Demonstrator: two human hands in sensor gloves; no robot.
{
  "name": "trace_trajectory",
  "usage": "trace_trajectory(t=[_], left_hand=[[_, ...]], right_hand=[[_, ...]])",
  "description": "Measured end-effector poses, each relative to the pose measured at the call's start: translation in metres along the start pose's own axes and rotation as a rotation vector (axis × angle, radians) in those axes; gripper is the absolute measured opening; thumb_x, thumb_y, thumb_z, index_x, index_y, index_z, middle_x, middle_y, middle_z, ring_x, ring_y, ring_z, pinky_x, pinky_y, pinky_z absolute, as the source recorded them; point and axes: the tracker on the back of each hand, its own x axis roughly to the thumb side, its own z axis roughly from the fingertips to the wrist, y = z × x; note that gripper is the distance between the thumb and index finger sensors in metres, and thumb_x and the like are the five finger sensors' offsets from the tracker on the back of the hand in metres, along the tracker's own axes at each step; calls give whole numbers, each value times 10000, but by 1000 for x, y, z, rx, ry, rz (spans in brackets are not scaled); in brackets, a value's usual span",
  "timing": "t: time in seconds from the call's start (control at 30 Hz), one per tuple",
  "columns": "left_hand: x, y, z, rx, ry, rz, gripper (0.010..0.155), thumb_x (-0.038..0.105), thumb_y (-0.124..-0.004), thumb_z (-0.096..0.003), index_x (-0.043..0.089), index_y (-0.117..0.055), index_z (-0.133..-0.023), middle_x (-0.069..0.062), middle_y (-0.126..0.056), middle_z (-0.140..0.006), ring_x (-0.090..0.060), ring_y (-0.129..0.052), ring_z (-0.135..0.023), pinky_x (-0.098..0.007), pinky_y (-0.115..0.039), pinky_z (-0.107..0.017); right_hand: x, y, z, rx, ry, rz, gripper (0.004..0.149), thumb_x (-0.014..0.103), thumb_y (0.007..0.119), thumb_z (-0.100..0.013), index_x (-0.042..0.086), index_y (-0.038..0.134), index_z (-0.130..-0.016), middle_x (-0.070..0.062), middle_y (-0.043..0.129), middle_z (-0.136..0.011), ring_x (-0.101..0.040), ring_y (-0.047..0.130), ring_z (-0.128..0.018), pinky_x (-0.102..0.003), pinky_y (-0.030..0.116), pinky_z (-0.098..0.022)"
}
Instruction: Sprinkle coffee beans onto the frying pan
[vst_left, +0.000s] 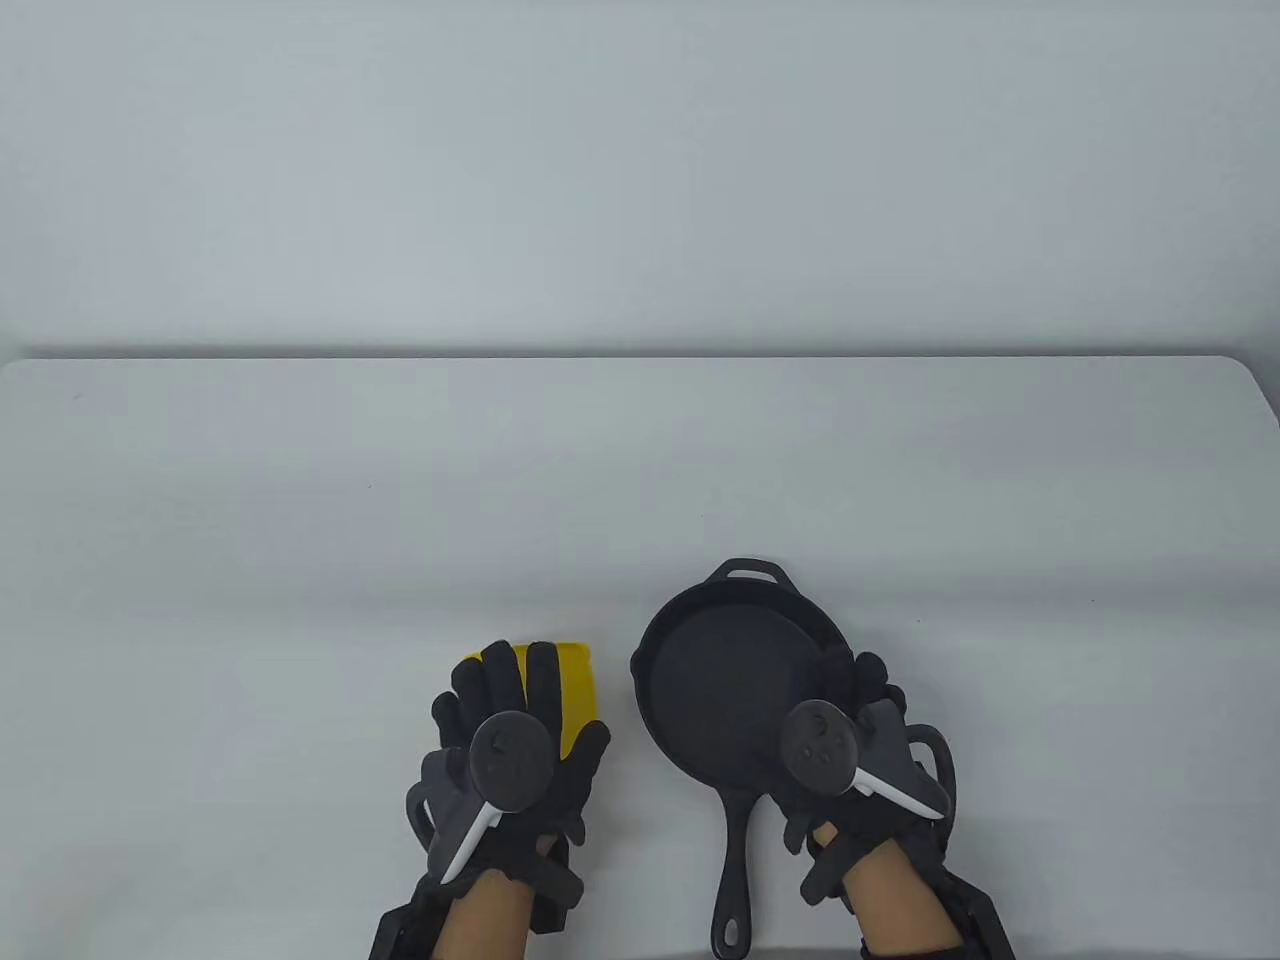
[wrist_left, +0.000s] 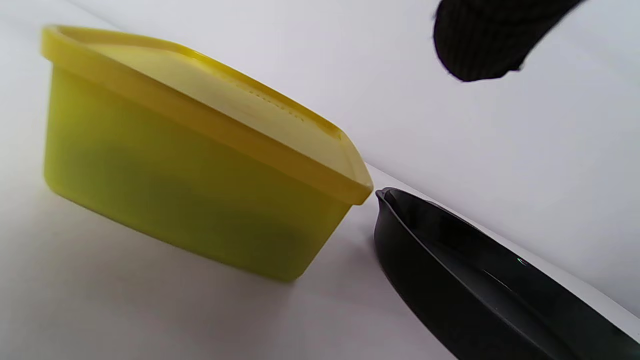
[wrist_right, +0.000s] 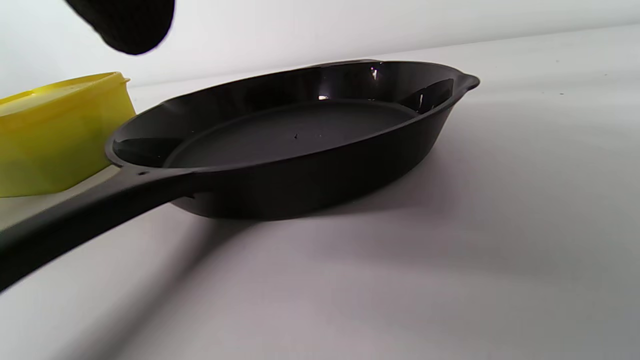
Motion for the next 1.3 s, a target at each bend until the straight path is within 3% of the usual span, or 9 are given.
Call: trace_trajectory(t=[0.53, 0.77, 0.9, 1.03, 1.13, 1.2, 1.3], left_hand=[[1, -6, -4, -41, 2, -3, 837, 657, -729, -428, 405, -277, -1086, -10, -145, -1174, -355, -102, -1104, -538, -101, -788], [4, -4, -3, -7, -20, -41, 864, 650, -757, -427, 471, -216, -1077, 94, 53, -1140, -213, 204, -1029, -452, 130, -729], [3, 1, -7, -42, -32, -97, 934, 702, -796, -370, 500, -209, -1068, 118, 64, -1137, -201, 202, -1037, -460, 141, -722], [5, 15, -16, -67, -54, -109, 1045, 789, -816, -288, 584, -79, -1000, 123, 139, -1105, -248, 168, -1059, -513, 80, -755], [10, 19, -30, -141, -45, -207, 1082, 808, -824, -248, 578, -74, -992, 117, 144, -1093, -262, 152, -1068, -521, 43, -778], [10, 16, -47, -256, -56, -352, 1108, 817, -817, -192, 576, -69, -973, 101, 134, -1080, -281, 119, -1073, -533, -21, -798], [5, 4, -65, -429, -156, -432, 1155, 808, -829, -97, 595, -84, -954, 94, 117, -1071, -283, 94, -1083, -557, -77, -816]], right_hand=[[-1, -2, 2, 1, -2, -1, 973, 595, 608, -572, -79, 61, -1011, -385, -30, -952, -633, -28, -793, -703, 133, -535], [4, -1, 1, 12, -18, 9, 977, 594, 610, -572, -84, 58, -1006, -390, -34, -943, -636, -28, -789, -704, 132, -534], [8, -3, 1, -1, -38, -9, 983, 594, 617, -571, -83, 52, -1005, -388, -42, -941, -635, -35, -789, -703, 126, -535], [6, -1, 2, 25, -49, 1, 985, 597, 611, -571, -81, 42, -1003, -385, -50, -939, -632, -45, -785, -702, 119, -532], [3, -1, 2, 13, -52, -28, 976, 596, 600, -574, -78, 39, -1003, -383, -52, -940, -630, -48, -786, -701, 117, -532], [1, -1, 1, 18, -52, -36, 971, 597, 592, -576, -76, 37, -1002, -382, -54, -940, -629, -49, -785, -700, 116, -532], [2, 0, 1, 23, -55, -52, 968, 595, 589, -578, -74, 33, -1001, -380, -57, -939, -628, -51, -784, -700, 115, -531]])
